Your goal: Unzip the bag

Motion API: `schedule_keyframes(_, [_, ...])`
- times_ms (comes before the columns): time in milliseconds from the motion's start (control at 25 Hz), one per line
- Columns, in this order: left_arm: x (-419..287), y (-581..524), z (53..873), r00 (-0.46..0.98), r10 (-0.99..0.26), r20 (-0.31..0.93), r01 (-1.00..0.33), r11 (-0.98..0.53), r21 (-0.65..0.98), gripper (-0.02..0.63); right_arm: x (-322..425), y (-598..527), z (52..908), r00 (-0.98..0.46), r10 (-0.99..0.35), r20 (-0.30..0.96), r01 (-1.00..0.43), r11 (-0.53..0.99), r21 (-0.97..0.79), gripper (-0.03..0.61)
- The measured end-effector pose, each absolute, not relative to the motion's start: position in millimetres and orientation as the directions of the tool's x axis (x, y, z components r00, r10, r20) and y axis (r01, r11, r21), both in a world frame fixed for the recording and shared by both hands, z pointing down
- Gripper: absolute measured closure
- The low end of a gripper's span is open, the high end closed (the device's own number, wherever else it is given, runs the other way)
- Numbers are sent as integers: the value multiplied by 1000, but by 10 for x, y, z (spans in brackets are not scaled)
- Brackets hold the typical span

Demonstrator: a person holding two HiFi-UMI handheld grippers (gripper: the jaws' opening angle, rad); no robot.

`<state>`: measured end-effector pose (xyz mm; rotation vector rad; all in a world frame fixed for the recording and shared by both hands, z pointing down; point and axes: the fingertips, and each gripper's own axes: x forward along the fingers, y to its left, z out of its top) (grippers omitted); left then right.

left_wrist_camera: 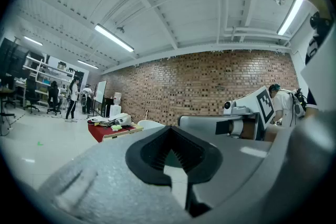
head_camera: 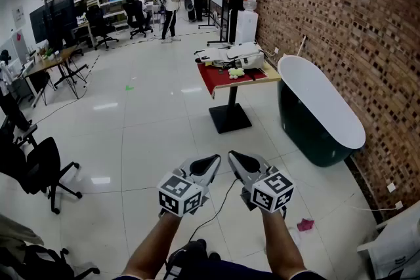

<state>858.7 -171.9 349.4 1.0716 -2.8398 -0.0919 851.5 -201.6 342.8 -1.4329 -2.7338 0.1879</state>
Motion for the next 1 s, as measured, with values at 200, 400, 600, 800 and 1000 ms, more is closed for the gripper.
schedule_keyframes(200, [8373, -1665, 3500, -744, -665, 67, -658, 746, 98, 612, 8344, -1972, 3504, -575, 818, 0, 811, 570, -131, 572])
schedule_keyframes(400, [8036, -1564, 3578, -731, -681, 55, -673, 731, 110, 612, 8017, -1877, 3585, -591, 806, 16, 799, 588, -127, 572])
schedule_keyframes(600, [7417, -1305, 3652, -715, -698, 46, -688, 714, 128, 612, 7410, -1607, 3648, -608, 793, 31, 785, 607, -124, 572])
schedule_keyframes(800, [6687, -866, 3633, -686, -726, 48, -714, 684, 149, 612, 6655, -1166, 3615, -638, 768, 48, 759, 638, -128, 572])
schedule_keyframes(1000, [5992, -442, 3638, -663, -747, 46, -729, 658, 186, 612, 5951, -771, 3608, -672, 736, 79, 725, 676, -129, 572])
